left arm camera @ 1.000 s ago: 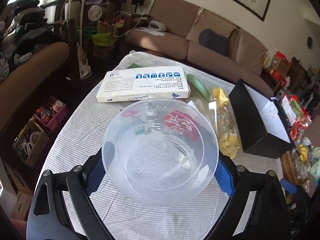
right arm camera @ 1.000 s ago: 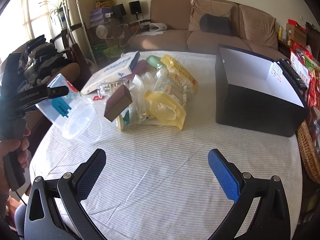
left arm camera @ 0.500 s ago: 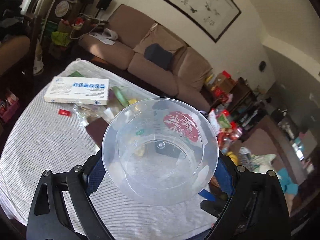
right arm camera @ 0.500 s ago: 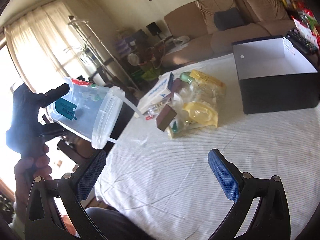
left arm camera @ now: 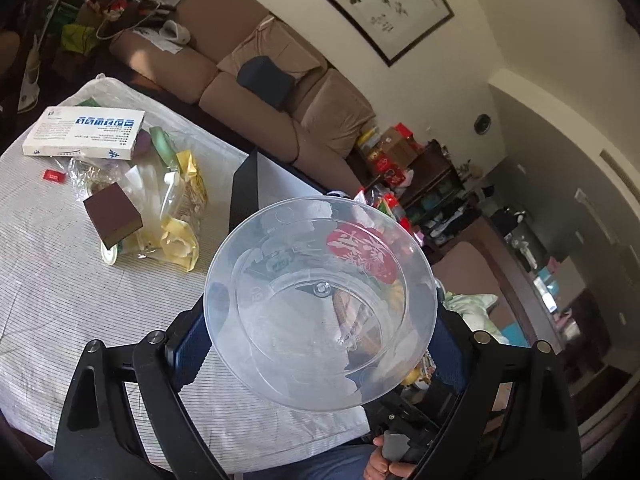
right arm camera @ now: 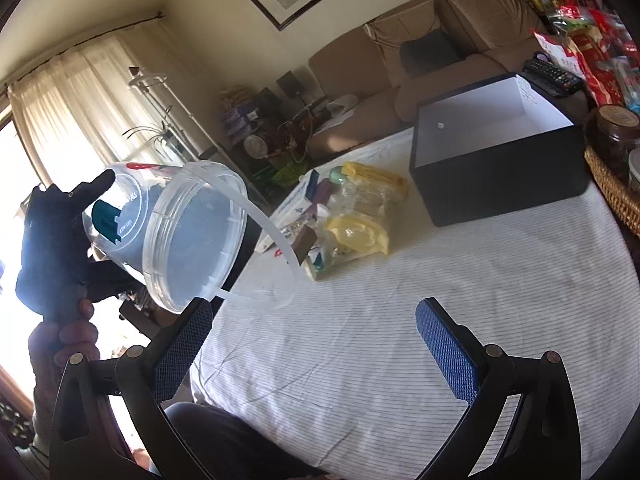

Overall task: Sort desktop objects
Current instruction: 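Lift the clear tub with the left gripper and carry it over the black box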

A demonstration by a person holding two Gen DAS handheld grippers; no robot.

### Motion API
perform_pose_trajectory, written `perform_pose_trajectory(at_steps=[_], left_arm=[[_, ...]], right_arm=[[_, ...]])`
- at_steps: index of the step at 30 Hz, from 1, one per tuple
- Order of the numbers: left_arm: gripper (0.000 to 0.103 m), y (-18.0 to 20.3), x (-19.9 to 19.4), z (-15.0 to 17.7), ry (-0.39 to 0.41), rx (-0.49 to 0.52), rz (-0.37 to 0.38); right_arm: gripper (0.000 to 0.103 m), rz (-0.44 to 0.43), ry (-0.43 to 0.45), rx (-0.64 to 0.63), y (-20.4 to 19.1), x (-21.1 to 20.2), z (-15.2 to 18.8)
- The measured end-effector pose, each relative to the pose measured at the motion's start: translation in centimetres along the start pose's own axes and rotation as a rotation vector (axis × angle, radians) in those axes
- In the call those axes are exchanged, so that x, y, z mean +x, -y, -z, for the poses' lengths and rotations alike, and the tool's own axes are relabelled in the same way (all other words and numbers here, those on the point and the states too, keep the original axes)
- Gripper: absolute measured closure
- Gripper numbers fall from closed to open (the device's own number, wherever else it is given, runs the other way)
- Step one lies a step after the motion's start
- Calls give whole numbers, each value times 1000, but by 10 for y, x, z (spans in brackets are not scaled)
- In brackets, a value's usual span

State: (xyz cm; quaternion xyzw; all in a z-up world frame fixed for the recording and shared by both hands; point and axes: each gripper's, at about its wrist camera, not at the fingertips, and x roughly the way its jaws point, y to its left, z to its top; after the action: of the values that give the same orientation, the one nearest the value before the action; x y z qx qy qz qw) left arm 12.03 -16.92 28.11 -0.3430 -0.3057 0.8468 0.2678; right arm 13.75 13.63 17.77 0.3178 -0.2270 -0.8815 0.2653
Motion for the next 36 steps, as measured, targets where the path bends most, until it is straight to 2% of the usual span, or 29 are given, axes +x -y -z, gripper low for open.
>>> perform_pose_trajectory(at_steps=[7, 11, 15, 22, 26, 31, 36], left_arm=[[12, 27, 24, -3, -9, 45, -18], [12, 46, 49, -20, -10, 91, -66], [12, 65, 89, -43, -23, 139, -99], [12, 98, 191, -78, -89, 233, -140], [12, 109, 256, -91, -143, 283, -154], [12, 105, 337, -105, -205, 312, -186], [12, 93, 399, -103, -274, 303, -203]], right_arm=[[1, -5, 36, -15, 8, -11, -10], [0, 100, 49, -68, 15, -17, -12], [0, 211, 17, -120, 33, -11, -8], [0, 309, -8, -181, 64, -1, -14], [0, 363, -13, -252, 77, -2, -40], [0, 438, -26, -361, 95, 2, -103], [0, 457, -21, -356, 135, 18, -158]])
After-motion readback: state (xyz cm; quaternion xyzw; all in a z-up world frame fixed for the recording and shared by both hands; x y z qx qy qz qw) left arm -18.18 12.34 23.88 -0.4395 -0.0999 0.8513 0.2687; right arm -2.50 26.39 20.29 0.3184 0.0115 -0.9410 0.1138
